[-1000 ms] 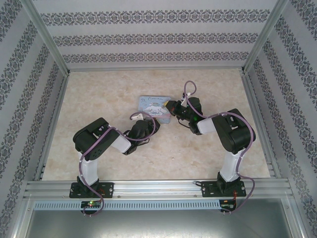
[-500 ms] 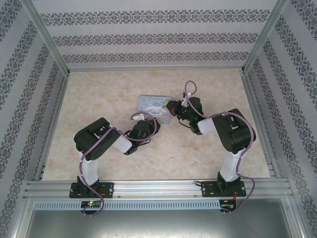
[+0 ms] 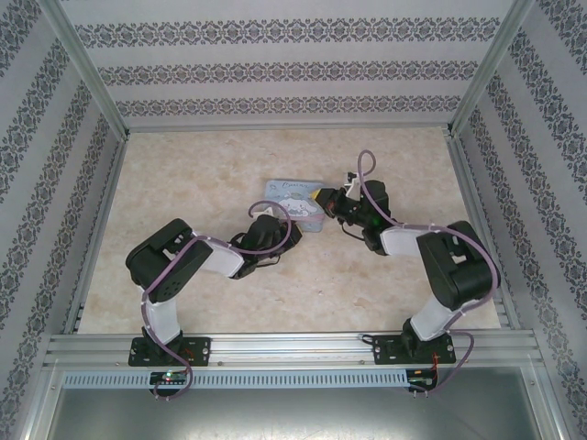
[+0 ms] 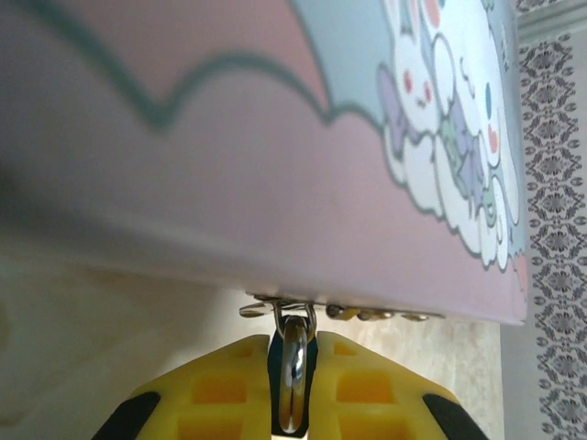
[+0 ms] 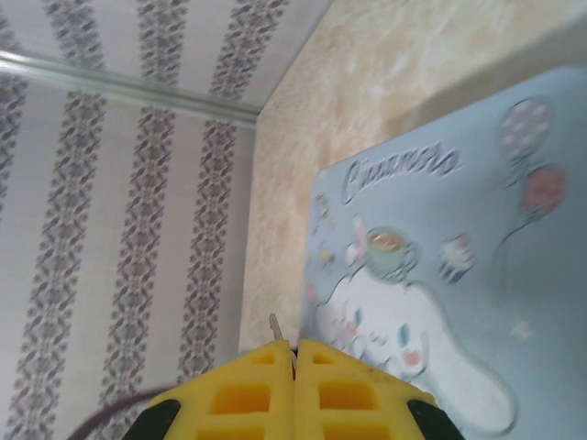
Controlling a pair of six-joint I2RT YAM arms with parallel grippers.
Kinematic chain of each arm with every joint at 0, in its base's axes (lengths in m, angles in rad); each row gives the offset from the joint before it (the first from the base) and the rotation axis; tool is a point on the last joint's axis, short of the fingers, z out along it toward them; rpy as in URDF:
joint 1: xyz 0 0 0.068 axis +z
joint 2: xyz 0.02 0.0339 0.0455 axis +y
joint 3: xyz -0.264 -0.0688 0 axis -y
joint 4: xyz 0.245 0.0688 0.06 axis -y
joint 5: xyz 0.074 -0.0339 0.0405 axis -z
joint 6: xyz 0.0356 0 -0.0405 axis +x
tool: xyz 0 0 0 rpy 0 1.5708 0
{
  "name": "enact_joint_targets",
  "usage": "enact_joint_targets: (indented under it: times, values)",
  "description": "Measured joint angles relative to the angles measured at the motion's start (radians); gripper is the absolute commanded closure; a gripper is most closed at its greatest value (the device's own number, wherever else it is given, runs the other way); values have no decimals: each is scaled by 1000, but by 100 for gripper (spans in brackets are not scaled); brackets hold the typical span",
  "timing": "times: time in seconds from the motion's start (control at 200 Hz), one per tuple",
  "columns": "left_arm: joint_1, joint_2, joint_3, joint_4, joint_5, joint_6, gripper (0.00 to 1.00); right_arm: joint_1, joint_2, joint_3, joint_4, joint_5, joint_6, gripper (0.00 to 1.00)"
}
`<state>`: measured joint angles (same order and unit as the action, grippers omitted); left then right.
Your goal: Unlock a padlock with a key
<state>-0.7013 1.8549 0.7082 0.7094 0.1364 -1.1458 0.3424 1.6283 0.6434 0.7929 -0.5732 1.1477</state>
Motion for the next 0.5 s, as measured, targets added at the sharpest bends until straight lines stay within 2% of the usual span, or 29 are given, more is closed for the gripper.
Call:
enact_joint_targets:
  times: [0.255, 0.5]
  values:
    - [49, -14, 37, -75, 144, 1, 100, 0, -203, -204, -72, -45, -43, 100]
    - [92, -14, 59, -99, 272, 11, 100, 11, -237, -333, -91, -45, -47, 100]
